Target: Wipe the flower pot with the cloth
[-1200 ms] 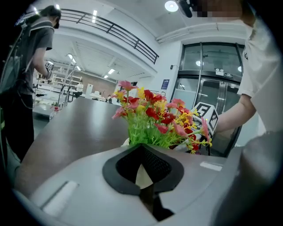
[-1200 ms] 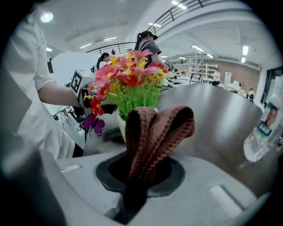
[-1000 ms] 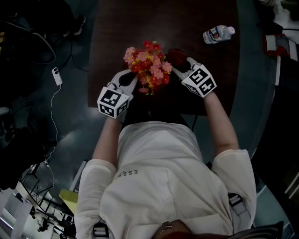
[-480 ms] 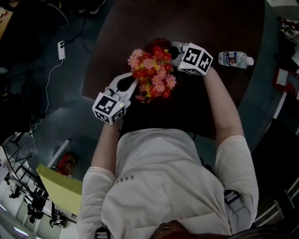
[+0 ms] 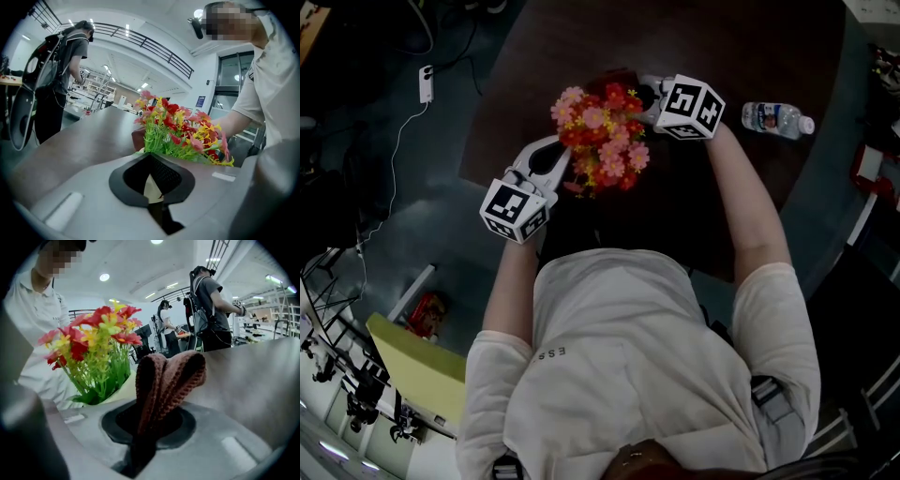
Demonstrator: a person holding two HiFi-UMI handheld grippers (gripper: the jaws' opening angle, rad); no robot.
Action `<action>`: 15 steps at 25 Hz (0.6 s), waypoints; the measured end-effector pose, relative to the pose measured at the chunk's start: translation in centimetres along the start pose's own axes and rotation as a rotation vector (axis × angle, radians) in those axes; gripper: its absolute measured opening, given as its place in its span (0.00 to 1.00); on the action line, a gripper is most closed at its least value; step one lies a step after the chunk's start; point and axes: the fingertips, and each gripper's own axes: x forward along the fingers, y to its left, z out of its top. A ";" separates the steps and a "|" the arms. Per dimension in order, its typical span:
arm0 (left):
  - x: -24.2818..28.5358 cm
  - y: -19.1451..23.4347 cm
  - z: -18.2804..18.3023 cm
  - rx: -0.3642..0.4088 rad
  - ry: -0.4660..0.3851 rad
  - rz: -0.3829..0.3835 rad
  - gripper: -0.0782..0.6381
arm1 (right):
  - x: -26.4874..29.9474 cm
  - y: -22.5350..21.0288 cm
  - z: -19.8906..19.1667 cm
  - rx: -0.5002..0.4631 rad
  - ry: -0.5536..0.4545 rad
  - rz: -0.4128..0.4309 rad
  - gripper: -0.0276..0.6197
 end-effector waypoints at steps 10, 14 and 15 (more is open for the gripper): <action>0.1 0.1 -0.2 -0.010 -0.022 0.036 0.13 | -4.0 3.9 -4.2 0.033 0.027 -0.091 0.11; 0.0 0.4 0.0 -0.010 -0.013 0.064 0.13 | -6.7 3.0 -4.6 0.171 -0.025 -0.369 0.11; -0.2 0.6 0.3 0.002 -0.021 0.086 0.13 | -8.0 2.7 -4.3 0.217 -0.063 -0.465 0.11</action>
